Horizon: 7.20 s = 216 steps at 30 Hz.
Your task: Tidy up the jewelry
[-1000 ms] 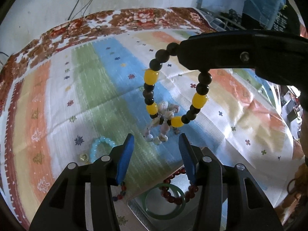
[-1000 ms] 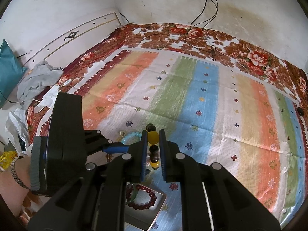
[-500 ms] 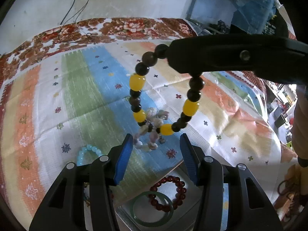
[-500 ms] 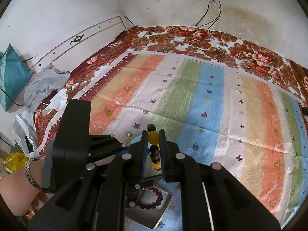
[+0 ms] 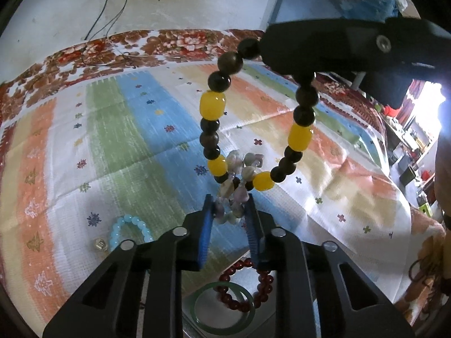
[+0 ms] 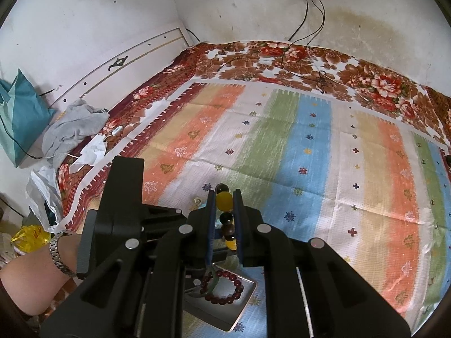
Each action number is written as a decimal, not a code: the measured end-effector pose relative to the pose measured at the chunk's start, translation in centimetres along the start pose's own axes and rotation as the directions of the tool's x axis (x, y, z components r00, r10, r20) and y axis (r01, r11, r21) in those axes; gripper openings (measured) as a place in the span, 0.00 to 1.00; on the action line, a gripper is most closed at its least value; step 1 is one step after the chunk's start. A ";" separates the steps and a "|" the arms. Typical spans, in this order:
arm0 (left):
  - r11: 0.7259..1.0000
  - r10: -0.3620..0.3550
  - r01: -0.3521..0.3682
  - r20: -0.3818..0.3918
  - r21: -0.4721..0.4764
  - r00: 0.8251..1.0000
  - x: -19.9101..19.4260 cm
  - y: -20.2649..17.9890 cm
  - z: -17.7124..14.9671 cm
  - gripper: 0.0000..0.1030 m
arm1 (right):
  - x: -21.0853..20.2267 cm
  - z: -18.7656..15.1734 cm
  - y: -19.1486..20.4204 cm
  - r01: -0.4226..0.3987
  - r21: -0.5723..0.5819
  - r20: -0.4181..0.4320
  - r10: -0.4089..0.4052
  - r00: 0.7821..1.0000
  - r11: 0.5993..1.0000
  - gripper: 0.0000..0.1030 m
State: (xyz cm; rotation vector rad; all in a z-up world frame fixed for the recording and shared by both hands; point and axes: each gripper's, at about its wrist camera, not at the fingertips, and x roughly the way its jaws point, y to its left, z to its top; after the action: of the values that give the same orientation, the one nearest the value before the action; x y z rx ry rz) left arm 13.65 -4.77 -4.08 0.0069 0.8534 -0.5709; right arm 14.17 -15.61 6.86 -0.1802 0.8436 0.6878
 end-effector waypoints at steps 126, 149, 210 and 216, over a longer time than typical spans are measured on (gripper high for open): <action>0.902 0.275 -0.284 -0.075 -0.325 0.959 -7.7 4.2 -3.1 0.49 | 3.1 -9.0 -6.3 0.119 0.211 -0.129 -0.093 0.987 0.970 0.39; 0.871 0.205 -0.322 -0.322 -0.371 0.924 0.3 10.4 -2.2 0.48 | 12.8 -8.0 -8.6 0.187 0.130 -0.372 -0.127 0.919 0.974 0.39; 0.901 0.219 -0.299 -0.265 -0.315 0.939 0.2 8.4 1.2 0.11 | 10.4 -5.9 -7.4 0.116 0.157 -0.283 -0.068 0.957 0.981 0.09; 0.913 0.216 -0.276 -0.219 -0.301 0.951 -1.6 6.7 1.4 0.11 | 8.5 -5.8 -6.2 0.089 0.158 -0.237 -0.050 0.970 0.983 0.09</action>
State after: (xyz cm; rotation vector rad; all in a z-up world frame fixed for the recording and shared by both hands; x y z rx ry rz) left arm 17.02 1.32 -3.45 -0.1378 1.1006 -0.1847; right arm 18.35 -18.61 -4.02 -0.1398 1.1103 0.5327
